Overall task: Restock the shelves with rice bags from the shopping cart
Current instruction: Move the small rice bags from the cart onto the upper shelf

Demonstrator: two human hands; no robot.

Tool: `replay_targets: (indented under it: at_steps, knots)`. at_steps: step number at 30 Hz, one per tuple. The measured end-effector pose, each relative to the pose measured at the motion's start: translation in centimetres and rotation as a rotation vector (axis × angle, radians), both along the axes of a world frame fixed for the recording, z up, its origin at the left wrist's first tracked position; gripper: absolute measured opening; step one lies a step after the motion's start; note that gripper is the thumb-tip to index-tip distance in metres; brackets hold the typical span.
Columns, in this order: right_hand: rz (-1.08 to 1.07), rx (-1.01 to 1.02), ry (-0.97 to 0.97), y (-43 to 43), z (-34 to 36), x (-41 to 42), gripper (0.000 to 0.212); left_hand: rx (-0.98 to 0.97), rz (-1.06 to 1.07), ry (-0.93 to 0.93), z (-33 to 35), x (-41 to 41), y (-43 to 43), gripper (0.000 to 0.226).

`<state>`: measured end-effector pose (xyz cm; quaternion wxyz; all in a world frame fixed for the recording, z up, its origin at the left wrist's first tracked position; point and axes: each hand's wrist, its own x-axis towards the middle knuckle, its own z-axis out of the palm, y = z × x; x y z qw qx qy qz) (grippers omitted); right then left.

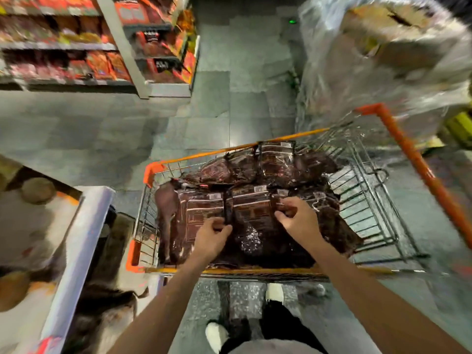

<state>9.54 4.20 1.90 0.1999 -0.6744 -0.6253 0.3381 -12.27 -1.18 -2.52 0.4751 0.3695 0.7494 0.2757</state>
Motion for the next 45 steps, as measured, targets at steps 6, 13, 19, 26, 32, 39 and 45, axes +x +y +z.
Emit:
replay_targets:
  at_steps: [6,13,19,26,32,39,45]
  knots:
    - [0.064,-0.233,0.086,3.3,-0.6,3.5,0.043,0.015,0.105,0.075,-0.8,2.9,2.6,0.027]
    - [0.238,-0.293,0.182,7.4,-1.1,-0.2,0.060,0.044,0.384,-0.107,-0.7,2.6,2.6,0.020]
    - [0.460,-0.183,0.083,8.7,-1.6,-2.4,0.030,-0.058,0.465,-0.388,0.6,1.5,1.7,0.021]
    - [0.627,-0.288,0.369,9.7,3.4,-4.9,0.011,-0.334,0.321,-0.745,5.3,-1.9,3.5,0.080]
    - [0.714,-0.237,0.337,10.7,9.3,-5.1,0.040,-0.289,0.049,-0.819,10.2,-3.8,7.1,0.115]
    - [0.679,-0.435,0.496,10.5,9.5,0.6,0.047,-0.103,-0.028,-0.785,11.2,-3.8,9.4,0.031]
    - [-0.025,-0.204,0.432,9.9,4.1,6.7,0.038,0.116,-0.027,-0.513,8.5,0.1,10.1,0.036]
